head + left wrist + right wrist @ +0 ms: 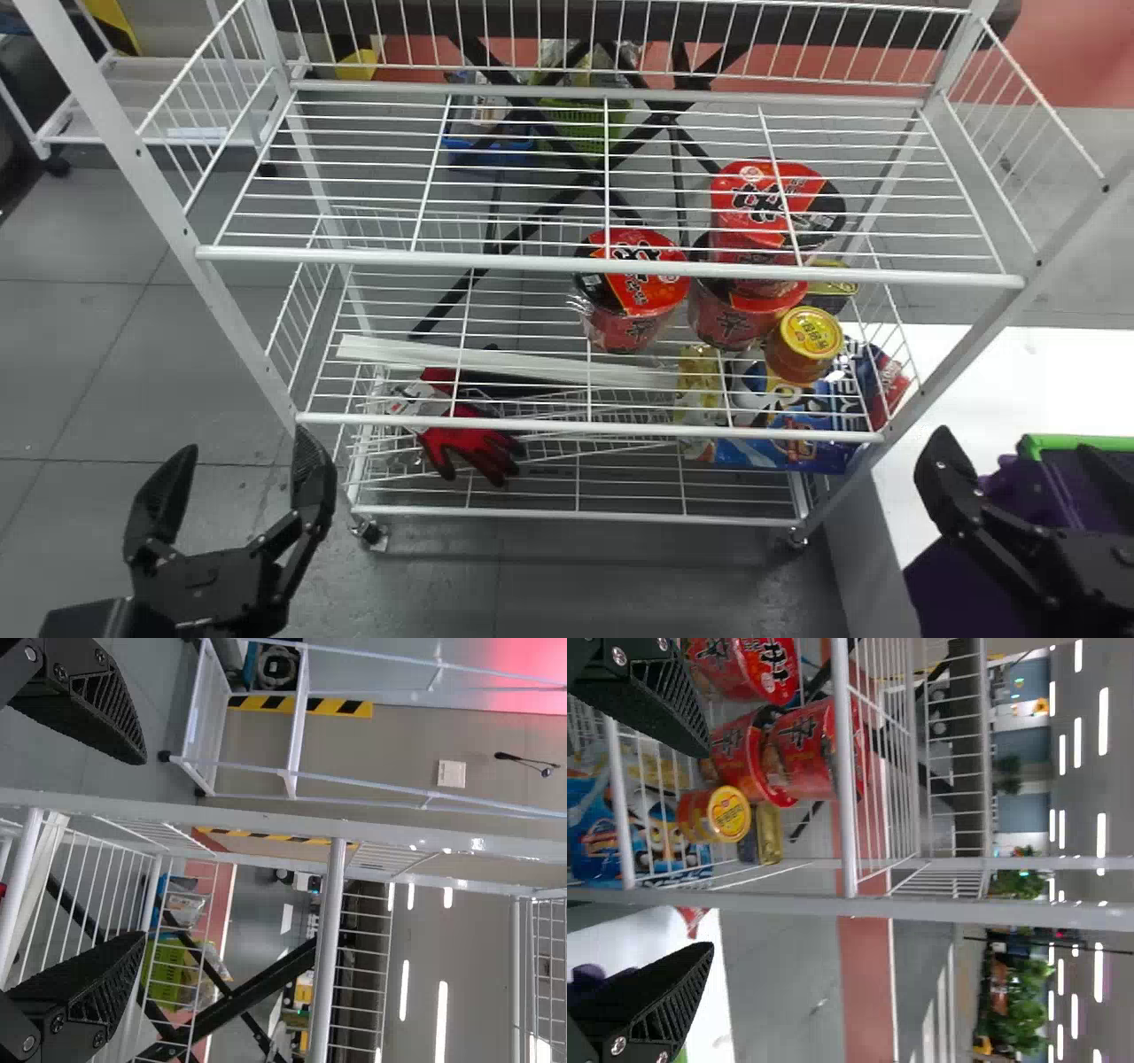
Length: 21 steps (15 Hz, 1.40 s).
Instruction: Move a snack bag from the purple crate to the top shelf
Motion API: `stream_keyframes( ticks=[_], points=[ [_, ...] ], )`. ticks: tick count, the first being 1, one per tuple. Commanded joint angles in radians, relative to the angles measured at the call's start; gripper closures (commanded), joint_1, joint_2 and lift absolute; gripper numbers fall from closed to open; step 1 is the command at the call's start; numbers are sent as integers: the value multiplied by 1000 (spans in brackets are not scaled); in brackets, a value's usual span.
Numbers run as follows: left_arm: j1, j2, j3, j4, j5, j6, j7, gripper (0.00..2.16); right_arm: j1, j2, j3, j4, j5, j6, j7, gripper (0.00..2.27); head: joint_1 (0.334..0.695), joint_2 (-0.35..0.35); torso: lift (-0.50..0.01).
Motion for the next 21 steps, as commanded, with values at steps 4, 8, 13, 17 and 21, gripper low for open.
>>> stream_keyframes(
  ticks=[4, 8, 13, 17, 21],
  points=[
    [-13, 2, 0, 14, 8, 3, -7, 124, 47, 28, -166, -148, -122, 378, 28, 16, 695, -69, -451],
    [-24, 2, 0, 30, 12, 3, -13, 124, 18, 105, -385, -166, -310, 691, 117, 22, 695, -105, -451],
    [-24, 2, -17, 25, 12, 3, -16, 124, -324, 330, -936, -116, -690, 1316, 451, 39, 695, -145, -451],
    [-24, 4, -40, 22, 5, 12, -16, 124, -476, 244, -1263, 32, -827, 1316, 525, 33, 695, -245, -451],
    [-26, 4, -60, 20, -3, 24, -11, 124, -458, 138, -1319, 217, -805, 1316, 528, 66, 695, -350, -451]
  ],
)
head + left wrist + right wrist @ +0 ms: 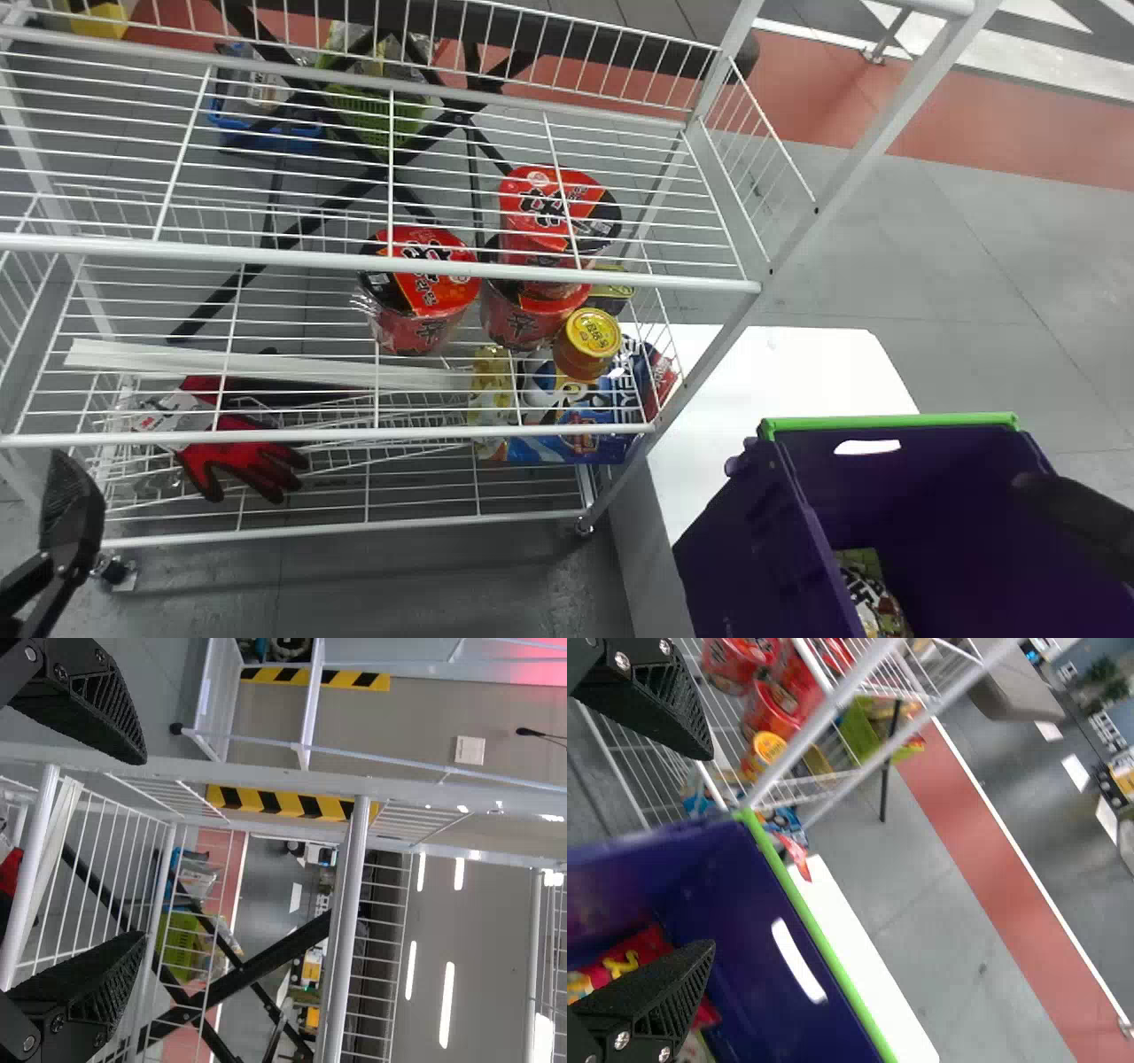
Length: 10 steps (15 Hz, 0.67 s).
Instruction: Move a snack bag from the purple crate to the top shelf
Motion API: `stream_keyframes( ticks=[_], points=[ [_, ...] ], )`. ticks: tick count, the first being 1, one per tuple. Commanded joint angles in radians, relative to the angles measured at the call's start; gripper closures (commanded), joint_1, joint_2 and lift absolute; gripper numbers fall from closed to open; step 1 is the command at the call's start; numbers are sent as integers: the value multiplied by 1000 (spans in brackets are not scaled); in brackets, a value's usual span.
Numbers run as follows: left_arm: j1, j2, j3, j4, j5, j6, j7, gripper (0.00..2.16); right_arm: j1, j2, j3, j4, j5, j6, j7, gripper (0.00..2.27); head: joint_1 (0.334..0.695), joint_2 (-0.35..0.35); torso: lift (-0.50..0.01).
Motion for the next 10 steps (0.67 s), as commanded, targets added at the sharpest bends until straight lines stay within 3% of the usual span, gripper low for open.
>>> stream_keyframes(
  ticks=[1, 3, 7, 10],
  points=[
    [0, 0, -9, 1, -5, 3, 4, 124, 16, -48, -7, 104, 37, 17, 1, 70, 695, -350, -451],
    [3, -1, -12, 3, -6, 3, 8, 124, 24, -93, 37, 170, 115, 17, 4, 73, 695, -350, -451],
    [10, -3, -15, 3, -10, -9, 11, 124, 36, -163, 280, 289, 379, 17, 36, 80, 695, -350, -451],
    [3, 0, -15, 8, -11, -9, 4, 124, 36, -205, 366, 426, 505, 17, 151, 80, 695, -350, -451]
  ],
)
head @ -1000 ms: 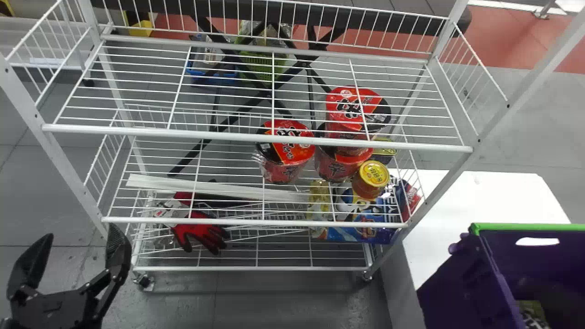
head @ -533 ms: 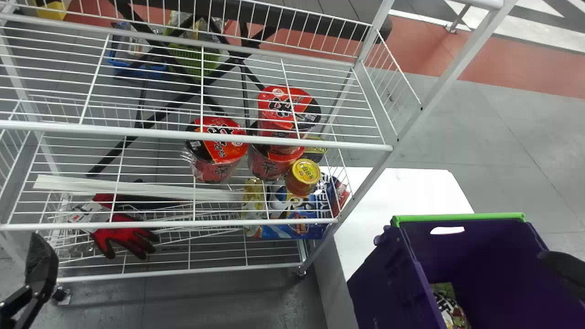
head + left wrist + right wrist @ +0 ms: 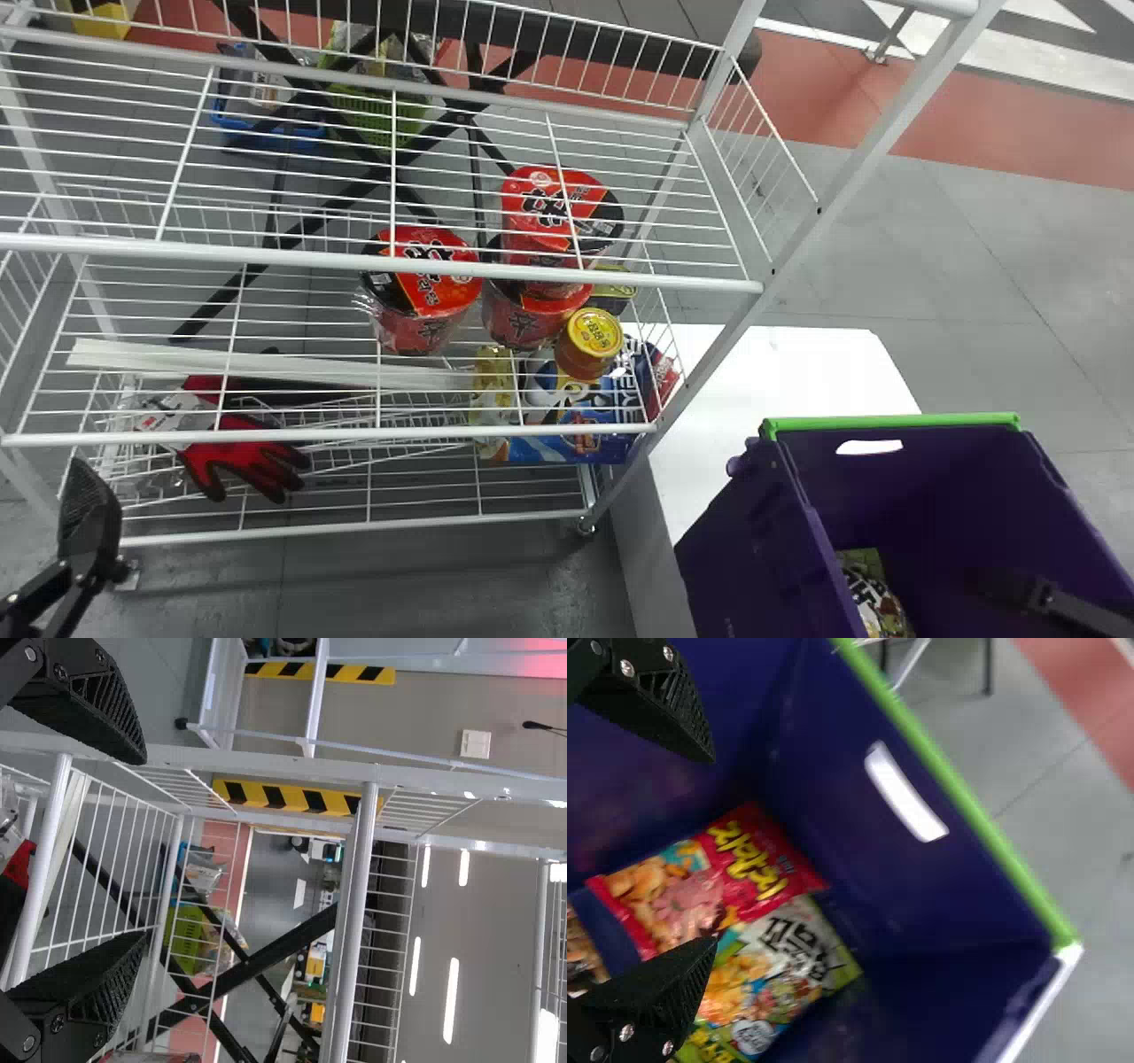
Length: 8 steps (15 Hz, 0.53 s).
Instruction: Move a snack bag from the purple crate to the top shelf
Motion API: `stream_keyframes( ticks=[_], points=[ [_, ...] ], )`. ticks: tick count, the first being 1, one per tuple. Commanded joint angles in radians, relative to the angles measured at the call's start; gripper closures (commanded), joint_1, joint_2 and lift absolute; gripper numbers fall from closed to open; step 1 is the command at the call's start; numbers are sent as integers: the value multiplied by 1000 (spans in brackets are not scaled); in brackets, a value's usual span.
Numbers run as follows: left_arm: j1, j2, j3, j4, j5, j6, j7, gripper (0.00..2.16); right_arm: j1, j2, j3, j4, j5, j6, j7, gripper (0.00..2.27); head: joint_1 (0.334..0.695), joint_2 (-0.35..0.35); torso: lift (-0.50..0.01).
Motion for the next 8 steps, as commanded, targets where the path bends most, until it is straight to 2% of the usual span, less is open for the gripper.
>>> stream_keyframes(
  ticks=[1, 3, 6, 8],
  points=[
    [-6, 3, -2, 2, 0, 3, -7, 124, -8, -45, 63, 133, 93, 17, 56, 70, 695, -350, -451],
    [-7, 9, -3, 3, 0, 6, -10, 124, -26, -78, 117, 218, 148, 17, 72, 53, 695, -350, -451],
    [-13, 15, -14, 5, 0, 6, -10, 124, -100, -157, 212, 390, 217, 17, 96, 49, 695, -350, -451],
    [-13, 15, -14, 11, 0, 6, -7, 124, -138, -183, 261, 461, 259, 17, 150, 43, 695, -350, -451]
  ],
)
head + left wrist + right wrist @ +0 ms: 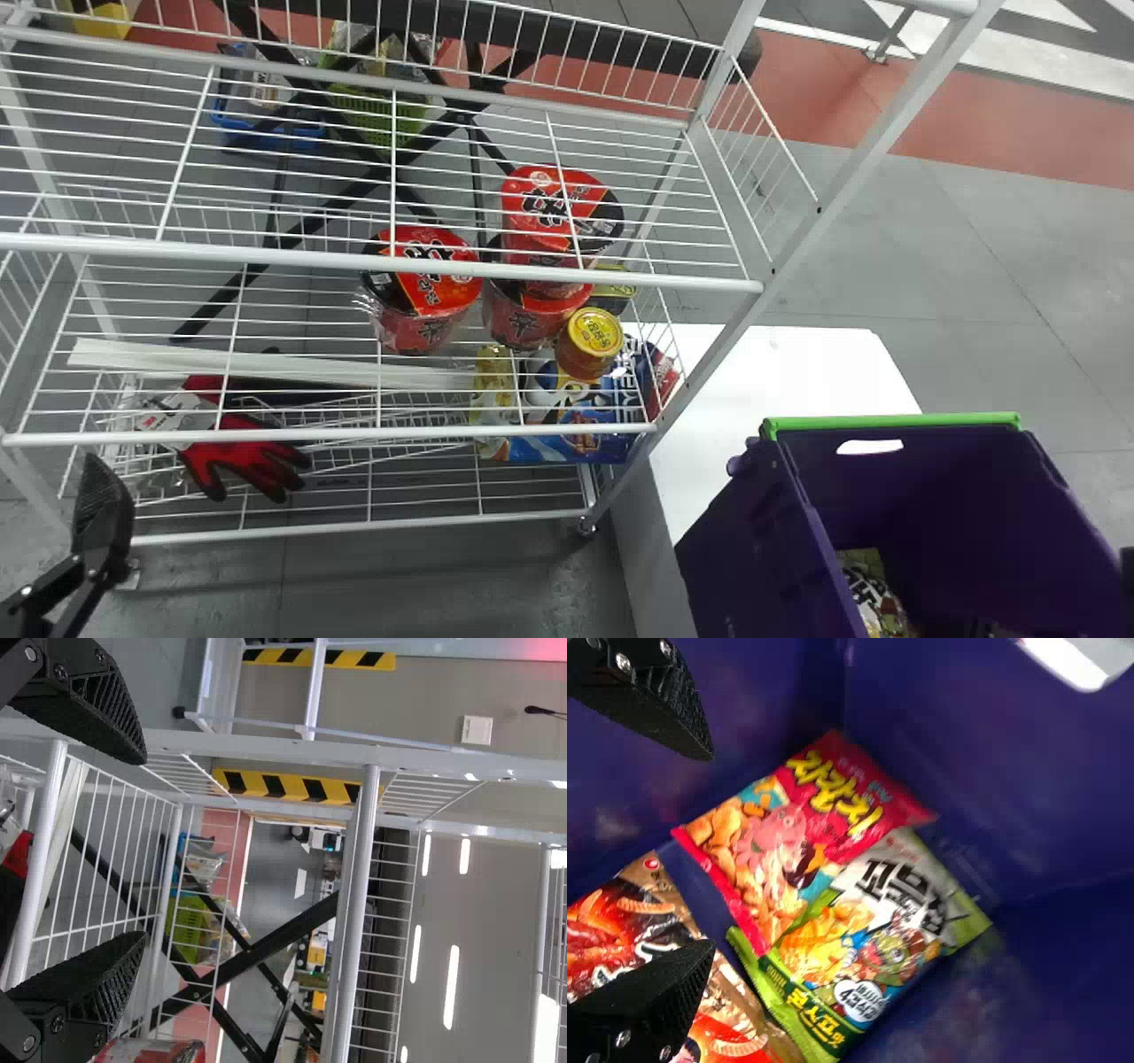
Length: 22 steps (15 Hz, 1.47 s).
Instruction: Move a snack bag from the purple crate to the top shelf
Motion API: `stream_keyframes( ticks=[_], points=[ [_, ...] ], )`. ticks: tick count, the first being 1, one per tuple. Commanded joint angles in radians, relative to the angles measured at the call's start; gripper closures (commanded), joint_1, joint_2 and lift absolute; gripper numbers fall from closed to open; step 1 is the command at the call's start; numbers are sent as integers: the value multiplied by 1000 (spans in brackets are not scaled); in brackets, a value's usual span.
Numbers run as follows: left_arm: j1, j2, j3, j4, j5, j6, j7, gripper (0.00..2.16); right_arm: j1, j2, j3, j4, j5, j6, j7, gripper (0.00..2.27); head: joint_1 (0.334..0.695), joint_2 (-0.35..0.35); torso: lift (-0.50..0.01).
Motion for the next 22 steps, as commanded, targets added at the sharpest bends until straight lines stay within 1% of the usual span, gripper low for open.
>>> stream_keyframes(
  ticks=[1, 3, 5, 7, 8, 11, 13, 14, 15, 16, 19, 22],
  points=[
    [0, -1, -2, 5, 0, -3, 1, 124, -61, -35, 58, 105, 67, 17, 76, 43, 695, -350, -451],
    [0, -3, -5, 8, 0, -9, 2, 124, -102, -68, 121, 173, 105, 17, 85, 43, 695, -350, -451],
    [0, -4, -5, 16, 0, -15, 4, 124, -161, -88, 175, 254, 170, -40, 128, 36, 695, -350, -451],
    [0, -6, -5, 24, 0, -27, 7, 124, -213, -120, 227, 354, 194, -129, 156, 36, 695, -350, -451],
    [-2, -6, -5, 27, 0, -37, 7, 124, -234, -125, 259, 378, 228, -169, 177, 33, 695, -350, -451],
    [-2, -7, -5, 39, 0, -49, 7, 124, -296, -125, 363, 475, 317, -298, 215, 29, 695, -350, -451],
    [-3, -7, -6, 47, 0, -64, 2, 124, -309, -125, 434, 510, 352, -356, 217, 26, 695, -350, -451],
    [-3, -7, -6, 48, 0, -67, 4, 124, -309, -125, 457, 516, 369, -368, 228, 22, 695, -350, -451],
    [-2, -7, -6, 51, 0, -80, 4, 124, -317, -120, 474, 522, 397, -365, 258, 22, 695, -350, -451],
    [-3, -6, -6, 53, 0, -80, 5, 124, -319, -119, 500, 522, 404, -365, 261, 22, 695, -350, -451],
    [-2, -3, -6, 57, 0, -98, 5, 124, -334, -110, 551, 545, 447, -371, 298, 22, 695, -350, -451],
    [0, -1, -6, 57, 0, -113, 9, 124, -338, -91, 558, 562, 453, -414, 346, 9, 695, -350, -451]
  ],
)
